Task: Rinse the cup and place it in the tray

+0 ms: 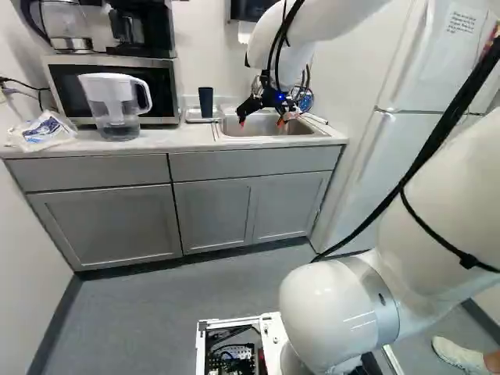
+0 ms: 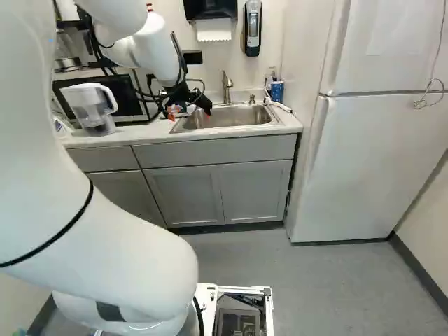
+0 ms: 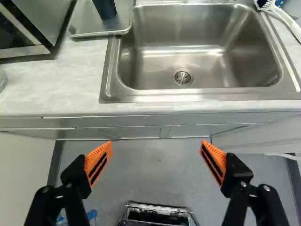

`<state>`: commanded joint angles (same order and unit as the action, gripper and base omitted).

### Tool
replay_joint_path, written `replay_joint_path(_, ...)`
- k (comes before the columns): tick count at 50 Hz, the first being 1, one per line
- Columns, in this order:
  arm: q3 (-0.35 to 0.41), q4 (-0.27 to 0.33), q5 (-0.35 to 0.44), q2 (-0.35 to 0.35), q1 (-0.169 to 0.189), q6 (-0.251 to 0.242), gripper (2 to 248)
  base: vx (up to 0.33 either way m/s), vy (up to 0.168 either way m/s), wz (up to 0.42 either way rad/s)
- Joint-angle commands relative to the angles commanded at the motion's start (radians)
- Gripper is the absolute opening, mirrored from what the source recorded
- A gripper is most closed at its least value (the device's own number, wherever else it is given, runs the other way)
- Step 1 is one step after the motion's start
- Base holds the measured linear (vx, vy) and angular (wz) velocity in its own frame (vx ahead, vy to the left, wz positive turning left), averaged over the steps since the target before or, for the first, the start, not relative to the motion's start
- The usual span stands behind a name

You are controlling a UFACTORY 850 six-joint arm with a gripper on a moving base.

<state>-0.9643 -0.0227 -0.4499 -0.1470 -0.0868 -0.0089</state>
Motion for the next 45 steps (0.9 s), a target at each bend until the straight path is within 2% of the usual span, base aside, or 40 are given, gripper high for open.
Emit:
replay_joint_path(10, 0.000, 0.000, 0.000, 0.000, 0.000, 0.000, 247, -0.126, -0.013, 0.006)
replay_joint_path(45, 0.003, 0.000, 0.004, 0.000, 0.000, 0.000, 247, -0.002, 0.000, 0.001)
